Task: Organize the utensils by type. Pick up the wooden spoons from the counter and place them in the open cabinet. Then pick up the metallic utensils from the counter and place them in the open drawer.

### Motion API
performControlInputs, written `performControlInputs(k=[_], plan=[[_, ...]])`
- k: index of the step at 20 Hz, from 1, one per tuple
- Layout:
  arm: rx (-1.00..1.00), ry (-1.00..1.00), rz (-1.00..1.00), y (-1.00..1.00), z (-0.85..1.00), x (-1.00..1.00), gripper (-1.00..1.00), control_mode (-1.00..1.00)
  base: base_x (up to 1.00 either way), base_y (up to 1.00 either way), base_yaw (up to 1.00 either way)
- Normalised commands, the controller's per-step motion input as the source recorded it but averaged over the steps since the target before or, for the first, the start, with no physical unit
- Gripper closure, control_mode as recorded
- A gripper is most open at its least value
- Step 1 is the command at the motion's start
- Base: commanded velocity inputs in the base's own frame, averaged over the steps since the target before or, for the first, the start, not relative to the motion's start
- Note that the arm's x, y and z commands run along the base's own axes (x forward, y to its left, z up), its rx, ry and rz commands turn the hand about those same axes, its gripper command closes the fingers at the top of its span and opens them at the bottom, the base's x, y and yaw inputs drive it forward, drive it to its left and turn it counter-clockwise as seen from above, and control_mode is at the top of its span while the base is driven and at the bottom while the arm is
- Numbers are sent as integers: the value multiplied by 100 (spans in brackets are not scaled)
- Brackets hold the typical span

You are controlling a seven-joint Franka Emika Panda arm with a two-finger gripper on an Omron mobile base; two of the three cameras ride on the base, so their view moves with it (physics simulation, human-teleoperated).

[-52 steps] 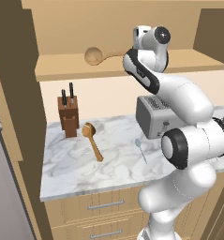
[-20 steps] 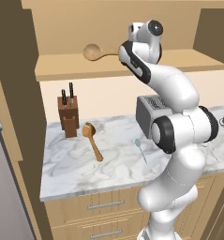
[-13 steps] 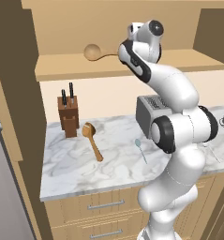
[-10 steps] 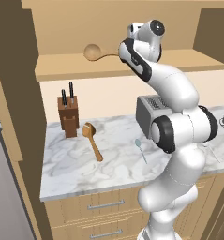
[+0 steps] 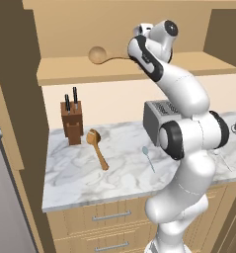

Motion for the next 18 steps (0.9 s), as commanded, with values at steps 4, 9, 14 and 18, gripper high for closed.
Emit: performControlInputs(k=[4,9,14,18], plan=[[0,1,7,0,2,0,-100,-100,0,0,0],[0,2,2,0,3,-2,-100,-100,0,0,0],[-3,7,2,0,6,0,-100,-100,0,0,0],[-5,9,3,0,13,0,-100,-100,0,0,0]])
